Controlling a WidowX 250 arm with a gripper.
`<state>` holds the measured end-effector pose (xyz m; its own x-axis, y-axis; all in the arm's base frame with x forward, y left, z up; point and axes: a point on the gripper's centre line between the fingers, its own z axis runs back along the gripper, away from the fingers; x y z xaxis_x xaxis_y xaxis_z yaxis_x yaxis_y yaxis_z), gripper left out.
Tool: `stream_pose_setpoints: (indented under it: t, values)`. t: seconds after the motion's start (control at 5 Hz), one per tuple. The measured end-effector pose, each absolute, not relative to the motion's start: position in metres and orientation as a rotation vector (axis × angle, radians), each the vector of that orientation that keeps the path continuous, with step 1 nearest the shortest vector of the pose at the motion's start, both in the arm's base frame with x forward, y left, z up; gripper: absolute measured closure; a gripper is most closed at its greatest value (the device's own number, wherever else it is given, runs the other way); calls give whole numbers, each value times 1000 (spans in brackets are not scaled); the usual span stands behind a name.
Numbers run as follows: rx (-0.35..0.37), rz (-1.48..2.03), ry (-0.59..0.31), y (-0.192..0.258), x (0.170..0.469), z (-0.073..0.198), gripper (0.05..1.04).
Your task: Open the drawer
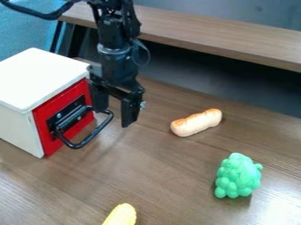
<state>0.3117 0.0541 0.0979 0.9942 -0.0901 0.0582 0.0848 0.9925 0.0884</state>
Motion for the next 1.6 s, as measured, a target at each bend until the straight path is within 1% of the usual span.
stream_pose_setpoints:
  t: [0.4,0.6,1.0,1.2,1.4,1.6]
  values:
    - [158,-130,-88,63,304,81,84]
    - [180,-144,-112,67,305,78,84]
    - [168,-112,-158,82,306,64,84]
    - [152,-106,-121,82,305,50,84]
    - [76,-92,-147,81,307,46,84]
    - [15,-115,-166,72,305,40,84]
